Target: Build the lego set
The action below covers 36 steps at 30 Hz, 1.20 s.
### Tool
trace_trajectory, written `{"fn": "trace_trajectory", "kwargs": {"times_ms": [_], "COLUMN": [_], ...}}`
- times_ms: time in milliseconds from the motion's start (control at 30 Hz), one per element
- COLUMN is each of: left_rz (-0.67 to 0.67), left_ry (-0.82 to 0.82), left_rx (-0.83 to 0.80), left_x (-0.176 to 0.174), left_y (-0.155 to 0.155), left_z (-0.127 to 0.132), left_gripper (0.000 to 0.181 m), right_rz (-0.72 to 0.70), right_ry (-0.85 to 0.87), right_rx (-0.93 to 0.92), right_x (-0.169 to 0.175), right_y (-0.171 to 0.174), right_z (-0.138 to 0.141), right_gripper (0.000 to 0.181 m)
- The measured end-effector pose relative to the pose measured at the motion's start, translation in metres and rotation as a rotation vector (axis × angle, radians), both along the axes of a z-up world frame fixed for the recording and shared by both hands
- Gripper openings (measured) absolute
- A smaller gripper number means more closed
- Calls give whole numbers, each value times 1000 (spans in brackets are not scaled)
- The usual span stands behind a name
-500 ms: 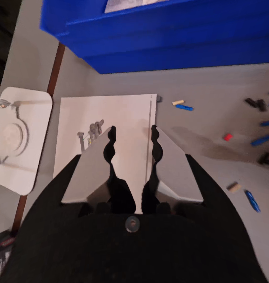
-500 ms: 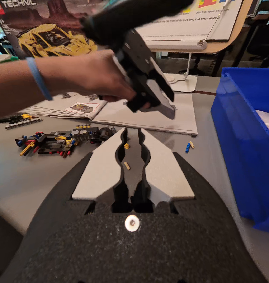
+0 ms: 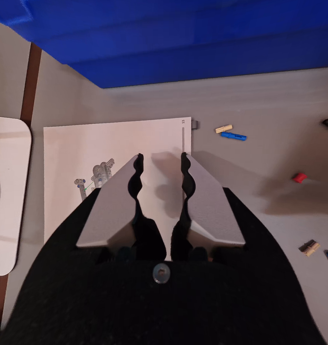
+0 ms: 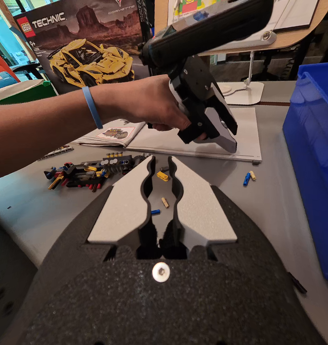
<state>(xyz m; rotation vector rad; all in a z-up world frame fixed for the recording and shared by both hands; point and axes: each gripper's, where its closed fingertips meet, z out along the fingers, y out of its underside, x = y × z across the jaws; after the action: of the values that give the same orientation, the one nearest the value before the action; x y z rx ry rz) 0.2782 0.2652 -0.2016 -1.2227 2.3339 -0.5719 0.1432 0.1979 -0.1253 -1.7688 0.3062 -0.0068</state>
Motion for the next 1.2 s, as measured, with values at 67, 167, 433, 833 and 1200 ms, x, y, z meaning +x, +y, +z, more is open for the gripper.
{"fn": "trace_trajectory", "kwargs": {"times_ms": [67,167,433,833,1200], "left_rz": [-20,-54,-67,-40,-70], "left_ry": [2,5,10,9,-54], "left_rx": [-28,-75,-23,-43,-16], "left_x": [-2,-4,2,3,5], "left_y": [-5,-19,-20,-16,-20], "left_z": [2,5,-4,-4,-2], "left_gripper": [36,40,42,35,0], "right_rz": [8,9,19,37,-7], "right_ry": [14,17,7,10,9], "right_rx": [8,9,-7,-29,-43], "right_x": [-1,-1,-3,-6,1], "right_y": [0,0,2,5,3], "right_z": [0,0,-2,-7,-11], "right_gripper": [13,13,13,13,15]}}
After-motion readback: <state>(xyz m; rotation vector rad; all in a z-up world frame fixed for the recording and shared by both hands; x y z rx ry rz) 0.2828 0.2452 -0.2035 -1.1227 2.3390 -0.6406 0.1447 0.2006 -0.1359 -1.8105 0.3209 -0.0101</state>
